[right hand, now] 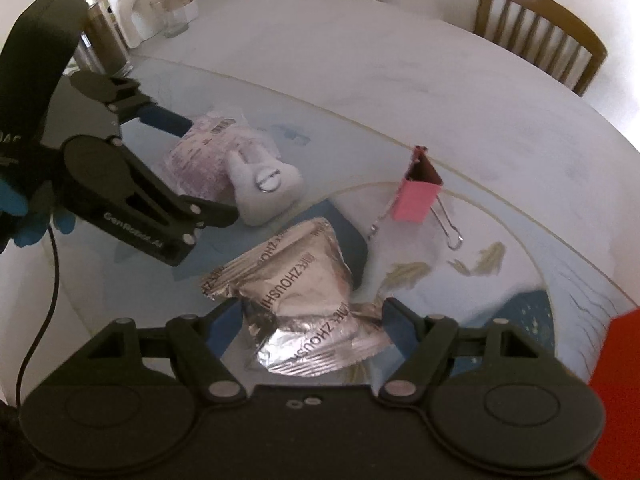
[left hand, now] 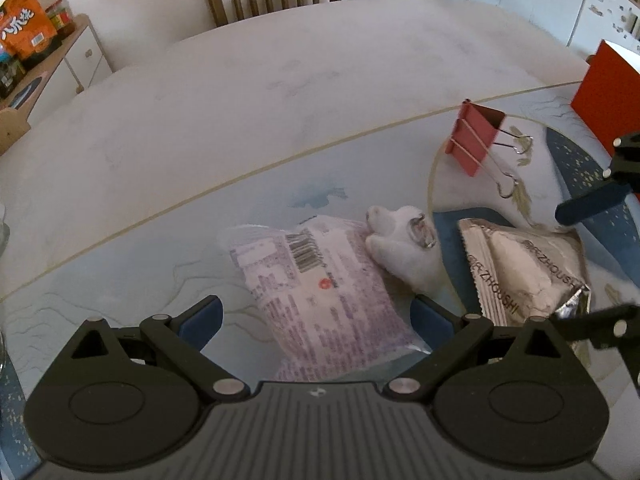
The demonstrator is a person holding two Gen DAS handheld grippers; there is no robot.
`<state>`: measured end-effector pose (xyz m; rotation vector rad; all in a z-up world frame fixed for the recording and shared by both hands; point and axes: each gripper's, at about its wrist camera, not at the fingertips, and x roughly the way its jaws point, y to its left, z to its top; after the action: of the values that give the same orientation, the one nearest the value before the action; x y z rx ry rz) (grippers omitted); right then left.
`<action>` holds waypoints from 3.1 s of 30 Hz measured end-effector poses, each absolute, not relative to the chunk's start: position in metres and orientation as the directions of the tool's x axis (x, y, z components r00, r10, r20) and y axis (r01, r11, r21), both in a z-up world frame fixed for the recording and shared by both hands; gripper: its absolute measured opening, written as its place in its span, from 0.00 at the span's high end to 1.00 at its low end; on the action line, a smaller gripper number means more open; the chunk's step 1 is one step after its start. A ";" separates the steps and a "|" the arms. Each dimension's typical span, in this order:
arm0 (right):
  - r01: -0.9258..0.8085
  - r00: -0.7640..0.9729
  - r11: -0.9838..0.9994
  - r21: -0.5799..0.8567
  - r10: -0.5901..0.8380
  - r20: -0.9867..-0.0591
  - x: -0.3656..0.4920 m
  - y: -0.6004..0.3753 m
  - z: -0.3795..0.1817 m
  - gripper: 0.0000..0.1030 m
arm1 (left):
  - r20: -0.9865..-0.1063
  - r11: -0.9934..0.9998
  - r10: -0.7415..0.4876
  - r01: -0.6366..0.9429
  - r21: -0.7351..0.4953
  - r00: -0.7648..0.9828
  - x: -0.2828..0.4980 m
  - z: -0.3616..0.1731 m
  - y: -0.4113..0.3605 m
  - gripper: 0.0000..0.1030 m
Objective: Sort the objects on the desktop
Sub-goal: 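Grasp the printed plastic bag with left gripper while right gripper grasps the silver foil bag, then carry the printed bag and silver foil bag with both grippers into the shoebox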
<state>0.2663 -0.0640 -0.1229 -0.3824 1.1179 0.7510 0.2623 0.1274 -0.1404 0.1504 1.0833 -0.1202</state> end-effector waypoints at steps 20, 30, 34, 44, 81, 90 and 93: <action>-0.706 0.200 0.701 0.105 0.339 -0.919 0.274 -0.052 -0.141 0.26 | -0.890 0.991 -0.053 0.133 0.009 0.453 0.272 -0.146 0.135 0.04; -0.686 0.225 0.722 0.090 0.327 -0.918 0.268 -0.056 -0.138 0.38 | -0.886 0.991 -0.054 0.136 0.011 0.461 0.267 -0.139 0.129 0.40; -0.679 0.236 0.730 0.082 0.323 -0.916 0.264 -0.060 -0.134 0.43 | -0.890 0.991 -0.053 0.131 0.008 0.453 0.261 -0.136 0.127 0.44; -0.659 0.244 0.747 0.089 0.324 -0.914 0.247 -0.074 -0.129 0.49 | -0.895 0.995 -0.059 0.095 -0.019 0.442 0.234 -0.131 0.126 0.46; -0.444 0.346 0.875 0.192 0.365 -0.864 0.173 -0.166 -0.070 0.53 | -0.852 0.973 -0.212 0.185 -0.138 0.479 0.150 -0.062 0.037 0.46; -0.378 0.409 0.905 0.194 0.351 -0.842 0.164 -0.210 -0.050 0.53 | -0.829 0.957 -0.256 0.254 -0.143 0.498 0.155 -0.042 -0.002 0.46; -0.354 0.427 0.914 0.199 0.347 -0.835 0.163 -0.227 -0.043 0.53 | -0.821 0.951 -0.269 0.273 -0.144 0.503 0.157 -0.035 -0.015 0.46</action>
<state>0.1626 -0.2267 -0.0427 -0.0074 1.0415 0.4374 0.1571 -0.0152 -0.0352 0.0046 0.9913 -0.3274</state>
